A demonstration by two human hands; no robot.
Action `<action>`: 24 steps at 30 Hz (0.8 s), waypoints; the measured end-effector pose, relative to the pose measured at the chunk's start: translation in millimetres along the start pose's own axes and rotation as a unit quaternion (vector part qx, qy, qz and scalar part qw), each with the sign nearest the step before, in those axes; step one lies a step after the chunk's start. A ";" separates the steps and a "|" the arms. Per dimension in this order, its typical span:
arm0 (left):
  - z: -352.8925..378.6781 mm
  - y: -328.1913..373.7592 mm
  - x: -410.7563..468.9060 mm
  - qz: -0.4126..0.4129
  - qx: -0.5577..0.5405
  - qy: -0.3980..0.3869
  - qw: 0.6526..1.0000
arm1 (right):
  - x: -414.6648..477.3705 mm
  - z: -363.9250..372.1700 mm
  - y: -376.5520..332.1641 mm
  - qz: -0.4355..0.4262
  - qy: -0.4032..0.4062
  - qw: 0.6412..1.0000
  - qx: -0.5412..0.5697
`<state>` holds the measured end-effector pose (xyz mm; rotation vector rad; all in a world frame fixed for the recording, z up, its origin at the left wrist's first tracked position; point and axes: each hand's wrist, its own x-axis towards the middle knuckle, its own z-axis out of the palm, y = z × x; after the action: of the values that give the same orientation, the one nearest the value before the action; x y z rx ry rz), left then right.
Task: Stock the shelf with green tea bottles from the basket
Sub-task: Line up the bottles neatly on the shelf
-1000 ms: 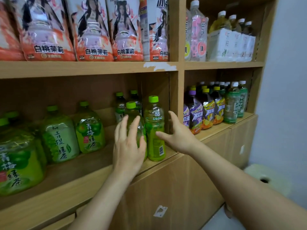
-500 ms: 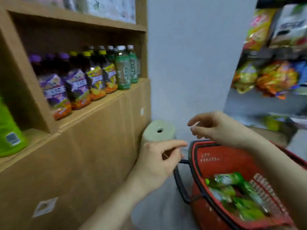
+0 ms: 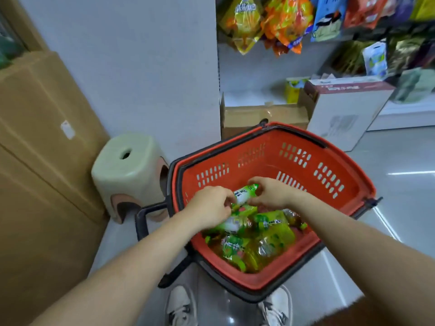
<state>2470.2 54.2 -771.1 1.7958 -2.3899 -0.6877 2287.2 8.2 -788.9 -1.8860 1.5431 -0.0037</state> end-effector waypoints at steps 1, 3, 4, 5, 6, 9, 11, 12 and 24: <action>9.2 0.2 19.7 0.008 0.024 -0.026 0.999 | 12.5 6.2 7.1 0.007 -0.019 1.000 -0.005; 31.6 1.7 59.4 0.018 0.064 -0.087 0.994 | 32.5 13.4 21.5 0.014 -0.082 0.994 -0.075; 45.4 2.4 78.0 0.024 0.078 -0.116 0.990 | 38.2 14.8 28.1 0.022 -0.131 0.983 -0.125; 60.6 3.3 95.7 0.029 0.090 -0.145 0.985 | 43.3 16.0 36.8 0.039 -0.179 0.968 -0.170; 76.0 4.4 111.4 0.033 0.101 -0.172 0.979 | 48.0 17.6 47.2 0.060 -0.223 0.950 -0.209; 124.8 -2.0 141.9 0.038 0.141 -0.253 0.957 | 63.1 34.9 78.4 0.112 -0.330 0.905 -0.243; 156.5 -13.6 148.5 0.051 0.176 -0.303 0.935 | 70.9 47.1 88.7 0.106 -0.355 0.899 -0.234; 168.2 -18.8 149.2 0.058 0.200 -0.316 0.926 | 74.3 51.5 90.2 0.093 -0.363 0.897 -0.235; 152.3 -28.3 160.6 0.062 0.205 -0.252 0.944 | 82.9 82.2 81.3 0.002 -0.378 0.860 -0.344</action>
<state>2396.5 -54.3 -951.7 1.7397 -3.1569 -0.7522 2275.3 -26.8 -926.3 -2.0000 1.0306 1.2884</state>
